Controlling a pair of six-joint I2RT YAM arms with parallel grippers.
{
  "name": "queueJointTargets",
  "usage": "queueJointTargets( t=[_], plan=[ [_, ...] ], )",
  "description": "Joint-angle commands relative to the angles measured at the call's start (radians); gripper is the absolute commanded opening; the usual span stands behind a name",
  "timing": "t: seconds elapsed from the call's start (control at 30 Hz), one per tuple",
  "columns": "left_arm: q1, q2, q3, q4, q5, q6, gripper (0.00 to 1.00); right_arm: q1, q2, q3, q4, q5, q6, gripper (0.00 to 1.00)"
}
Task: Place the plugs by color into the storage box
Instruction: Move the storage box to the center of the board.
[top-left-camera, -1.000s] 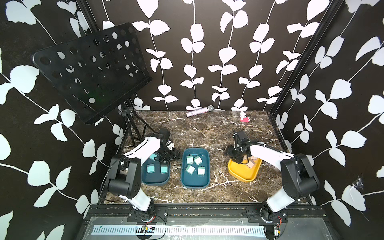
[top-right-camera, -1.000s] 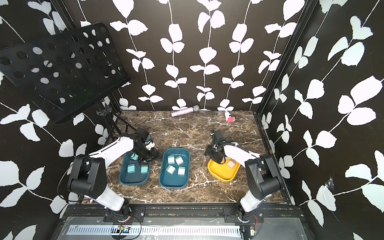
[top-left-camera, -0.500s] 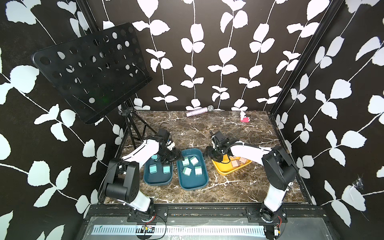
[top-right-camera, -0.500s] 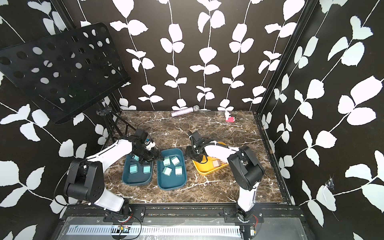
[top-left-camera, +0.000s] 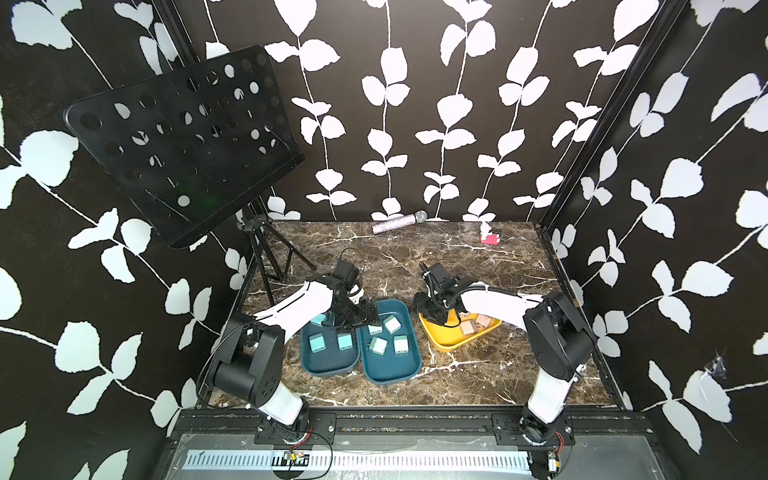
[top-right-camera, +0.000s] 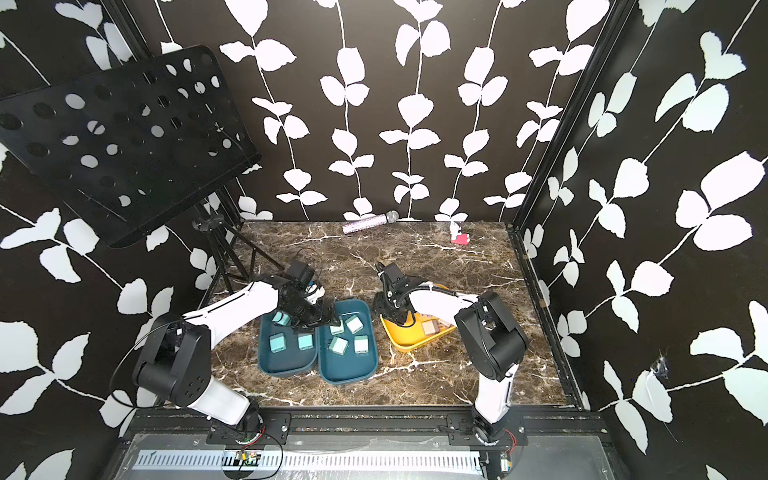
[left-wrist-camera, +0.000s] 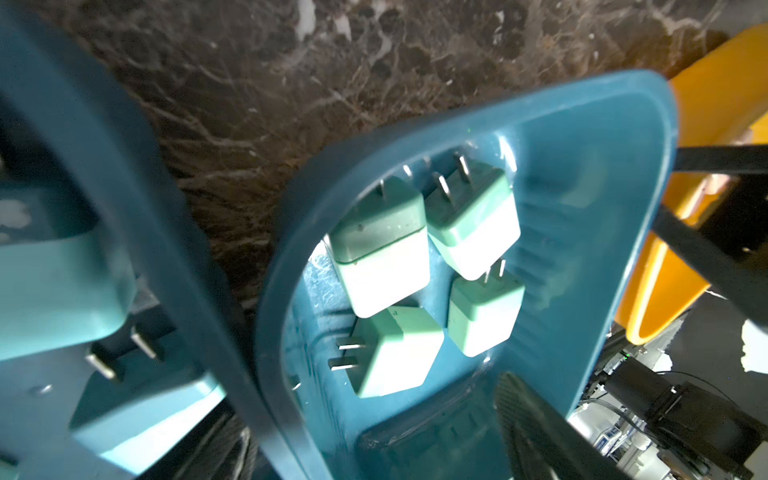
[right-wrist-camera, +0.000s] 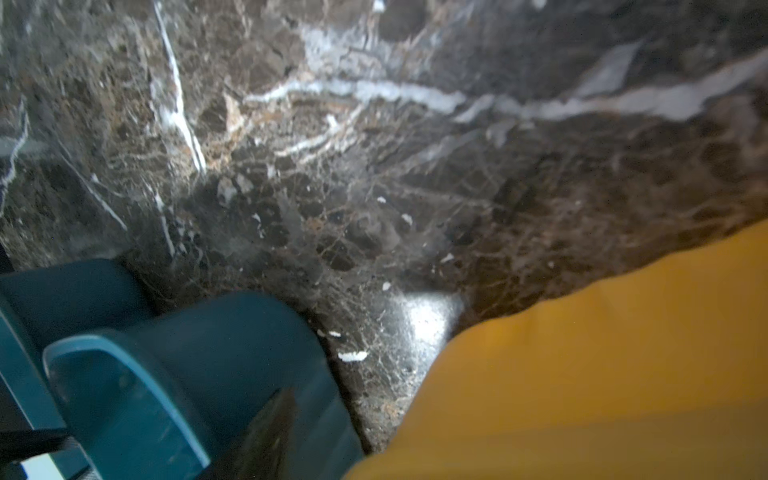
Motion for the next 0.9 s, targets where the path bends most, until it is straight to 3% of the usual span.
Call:
queueJointTargets(
  t=[0.0, 0.13, 0.37, 0.73, 0.87],
  plan=[
    [-0.022, 0.047, 0.076, 0.059, 0.060, -0.002, 0.88, 0.007, 0.001, 0.008, 0.151, -0.039, 0.097, 0.67],
    [-0.022, 0.145, 0.196, 0.046, 0.063, 0.016, 0.88, -0.015, 0.050, 0.037, 0.241, -0.061, 0.158, 0.67],
    [-0.024, 0.291, 0.366, 0.044, 0.079, 0.010, 0.88, -0.059, 0.150, 0.183, 0.231, -0.097, 0.149, 0.67],
    [-0.028, 0.442, 0.574, 0.037, 0.079, -0.019, 0.88, -0.131, 0.207, 0.334, 0.126, -0.132, 0.083, 0.67],
    [-0.028, 0.461, 0.633, -0.021, 0.050, 0.021, 0.88, -0.153, 0.195, 0.350, 0.076, -0.135, 0.048, 0.68]
  ],
)
